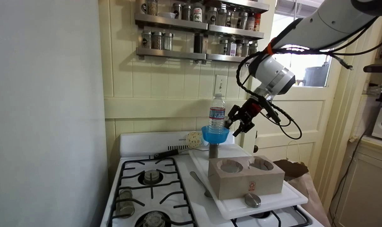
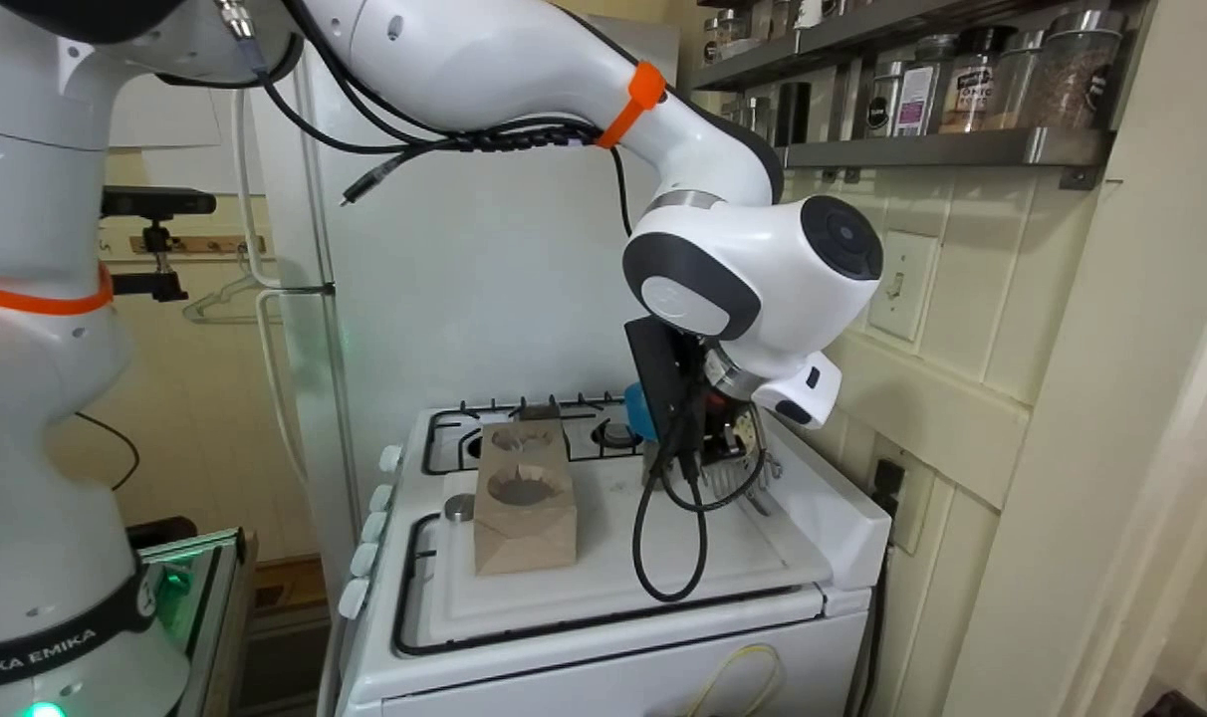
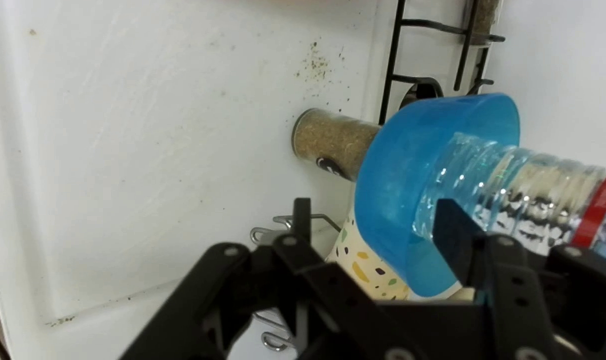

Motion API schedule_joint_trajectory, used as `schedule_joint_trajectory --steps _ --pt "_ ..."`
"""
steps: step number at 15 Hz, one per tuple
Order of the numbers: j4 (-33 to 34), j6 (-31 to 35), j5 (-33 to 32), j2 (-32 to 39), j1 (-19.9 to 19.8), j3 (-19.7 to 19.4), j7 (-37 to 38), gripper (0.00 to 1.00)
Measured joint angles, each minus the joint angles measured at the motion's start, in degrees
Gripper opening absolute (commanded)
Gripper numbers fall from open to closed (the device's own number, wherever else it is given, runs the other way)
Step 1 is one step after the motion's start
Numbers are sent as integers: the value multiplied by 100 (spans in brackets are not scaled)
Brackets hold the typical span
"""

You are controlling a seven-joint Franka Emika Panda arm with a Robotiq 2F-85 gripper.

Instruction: Remove the blue bowl from the bottle and put it on the tray

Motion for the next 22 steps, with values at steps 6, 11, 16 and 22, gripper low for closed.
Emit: schedule_joint_trajectory --steps 6,11,16,22 --pt "7 39 0 0 0 40 22 3" --pt "9 66 -23 8 3 70 26 1" --pt "-6 133 -33 20 4 97 26 1" --pt "-46 289 -32 -64 -42 30 26 1"
